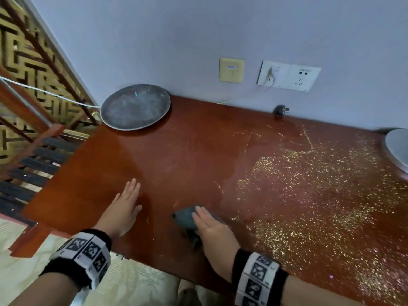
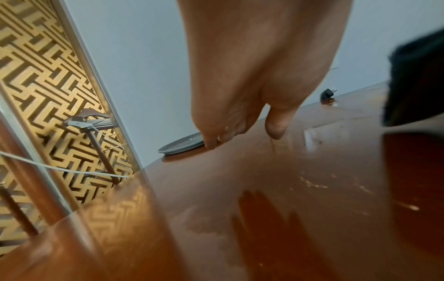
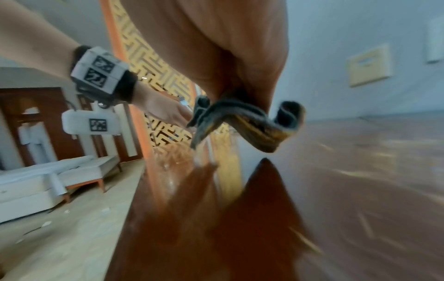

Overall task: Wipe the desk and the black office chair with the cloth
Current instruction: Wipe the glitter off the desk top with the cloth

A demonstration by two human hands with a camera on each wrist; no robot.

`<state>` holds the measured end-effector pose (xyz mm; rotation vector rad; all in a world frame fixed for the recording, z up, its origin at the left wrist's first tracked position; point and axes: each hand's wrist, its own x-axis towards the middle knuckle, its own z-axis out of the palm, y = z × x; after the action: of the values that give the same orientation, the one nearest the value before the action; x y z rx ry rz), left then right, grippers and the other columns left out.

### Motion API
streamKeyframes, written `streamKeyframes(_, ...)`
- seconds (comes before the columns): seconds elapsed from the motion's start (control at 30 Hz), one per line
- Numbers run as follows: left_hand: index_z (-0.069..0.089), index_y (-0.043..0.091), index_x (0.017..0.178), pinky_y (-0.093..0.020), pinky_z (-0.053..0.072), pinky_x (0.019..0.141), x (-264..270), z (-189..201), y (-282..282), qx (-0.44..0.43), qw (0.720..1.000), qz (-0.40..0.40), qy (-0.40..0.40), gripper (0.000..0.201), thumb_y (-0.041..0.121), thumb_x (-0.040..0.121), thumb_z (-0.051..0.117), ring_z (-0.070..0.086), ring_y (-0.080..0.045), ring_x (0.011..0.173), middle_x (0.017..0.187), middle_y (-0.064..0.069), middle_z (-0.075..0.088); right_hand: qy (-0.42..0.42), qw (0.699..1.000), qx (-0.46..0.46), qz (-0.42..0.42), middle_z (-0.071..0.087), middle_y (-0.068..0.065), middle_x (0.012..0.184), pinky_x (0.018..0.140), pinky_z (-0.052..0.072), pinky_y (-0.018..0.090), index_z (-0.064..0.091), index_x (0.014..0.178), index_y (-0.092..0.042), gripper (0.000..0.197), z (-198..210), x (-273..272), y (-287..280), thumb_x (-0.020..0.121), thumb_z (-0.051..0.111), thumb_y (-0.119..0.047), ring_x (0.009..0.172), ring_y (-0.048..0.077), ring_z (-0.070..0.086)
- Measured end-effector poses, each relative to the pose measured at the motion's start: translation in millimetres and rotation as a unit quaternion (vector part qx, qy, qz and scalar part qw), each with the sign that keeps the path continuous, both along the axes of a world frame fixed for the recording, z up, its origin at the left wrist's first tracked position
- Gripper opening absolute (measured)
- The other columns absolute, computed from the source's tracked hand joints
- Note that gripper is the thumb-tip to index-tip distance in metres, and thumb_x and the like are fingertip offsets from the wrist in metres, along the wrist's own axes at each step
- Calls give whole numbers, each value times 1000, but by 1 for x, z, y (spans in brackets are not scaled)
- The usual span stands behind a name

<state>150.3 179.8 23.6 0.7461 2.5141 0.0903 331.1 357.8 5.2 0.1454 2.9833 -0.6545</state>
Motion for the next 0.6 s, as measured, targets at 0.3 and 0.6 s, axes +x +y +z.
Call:
streamKeyframes(0.3, -10, 15, 151, -26, -1, 117, -51, -8, -26, -2, 999, -14, -32, 61, 19, 103, 29, -15, -10, 144, 157, 0, -18, -168, 947, 100, 256, -12, 6, 157, 117, -6, 48, 3, 151, -15, 51, -15, -61, -76, 105, 19, -26, 143, 25, -17)
streamKeyframes(0.6, -7, 16, 151, -25, 0, 117, -90, -3, -12, 19, 998, -47, -40, 66, 23, 102, 36, -13, -7, 144, 157, 4, -16, -217, 961, 168, 18, -27, 5, 153, 117, -1, 45, -16, 148, -24, 72, -14, -134, 44, 101, 38, -26, 140, 28, -26)
